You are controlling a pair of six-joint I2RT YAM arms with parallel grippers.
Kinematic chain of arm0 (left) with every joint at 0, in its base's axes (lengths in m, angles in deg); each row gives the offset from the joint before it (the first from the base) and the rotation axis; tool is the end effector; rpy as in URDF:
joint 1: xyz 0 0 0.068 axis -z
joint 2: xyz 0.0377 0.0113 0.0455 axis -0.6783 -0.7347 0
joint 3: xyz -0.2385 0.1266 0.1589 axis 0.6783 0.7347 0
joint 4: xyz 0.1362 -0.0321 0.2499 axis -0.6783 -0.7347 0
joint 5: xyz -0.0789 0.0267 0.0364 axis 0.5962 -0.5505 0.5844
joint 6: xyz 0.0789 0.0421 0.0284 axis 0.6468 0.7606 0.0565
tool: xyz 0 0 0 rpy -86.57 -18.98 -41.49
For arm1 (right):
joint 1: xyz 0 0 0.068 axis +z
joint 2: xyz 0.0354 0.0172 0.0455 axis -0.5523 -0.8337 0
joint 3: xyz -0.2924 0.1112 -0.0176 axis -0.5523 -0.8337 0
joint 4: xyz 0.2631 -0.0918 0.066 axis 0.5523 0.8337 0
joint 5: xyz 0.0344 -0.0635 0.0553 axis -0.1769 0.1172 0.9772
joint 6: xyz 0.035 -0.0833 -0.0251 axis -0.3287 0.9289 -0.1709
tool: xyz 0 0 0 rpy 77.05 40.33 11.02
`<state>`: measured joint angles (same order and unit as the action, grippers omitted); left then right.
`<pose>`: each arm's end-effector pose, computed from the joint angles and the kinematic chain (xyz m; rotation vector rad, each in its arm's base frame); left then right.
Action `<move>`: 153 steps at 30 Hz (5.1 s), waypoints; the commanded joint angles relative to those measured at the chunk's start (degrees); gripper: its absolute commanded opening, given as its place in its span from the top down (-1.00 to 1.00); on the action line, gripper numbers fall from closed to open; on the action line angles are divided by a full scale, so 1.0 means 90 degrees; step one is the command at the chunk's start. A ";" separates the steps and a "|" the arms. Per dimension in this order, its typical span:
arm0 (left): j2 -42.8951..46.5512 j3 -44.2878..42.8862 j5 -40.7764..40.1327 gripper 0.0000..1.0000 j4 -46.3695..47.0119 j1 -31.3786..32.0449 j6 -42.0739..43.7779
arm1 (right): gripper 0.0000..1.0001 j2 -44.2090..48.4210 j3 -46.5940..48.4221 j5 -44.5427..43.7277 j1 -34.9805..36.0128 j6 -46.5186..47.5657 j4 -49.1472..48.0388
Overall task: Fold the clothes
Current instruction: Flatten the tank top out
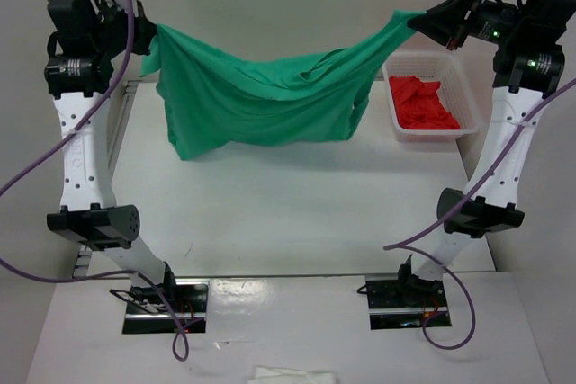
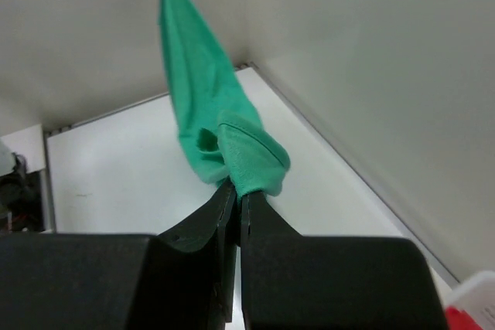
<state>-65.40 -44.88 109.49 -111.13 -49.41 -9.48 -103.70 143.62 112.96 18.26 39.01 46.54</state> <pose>0.4095 0.0142 0.5928 0.3165 1.6370 -0.1576 0.3430 -0.0083 0.6473 -0.8538 1.3589 0.8023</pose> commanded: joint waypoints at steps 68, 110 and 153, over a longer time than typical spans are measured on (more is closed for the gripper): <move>0.5152 0.7797 -0.1516 -0.59 -0.0675 -0.0095 0.2037 | -0.55 0.1753 -0.9397 -0.7955 0.5690 0.3833 -0.0407; 0.3474 0.8188 -0.1642 -0.54 -0.0402 -0.0095 0.2457 | 0.50 0.0423 -0.9054 -0.8286 0.6599 0.3950 -0.0417; 0.0143 0.6636 -0.1009 -0.12 -0.0459 -0.0564 0.1256 | 1.00 0.4427 -0.8839 -0.7183 0.6472 0.4643 0.0911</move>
<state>-62.52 18.24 97.64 -113.77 -53.52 3.39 -65.76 64.24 47.74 76.66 80.26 54.76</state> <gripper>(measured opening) 0.558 0.026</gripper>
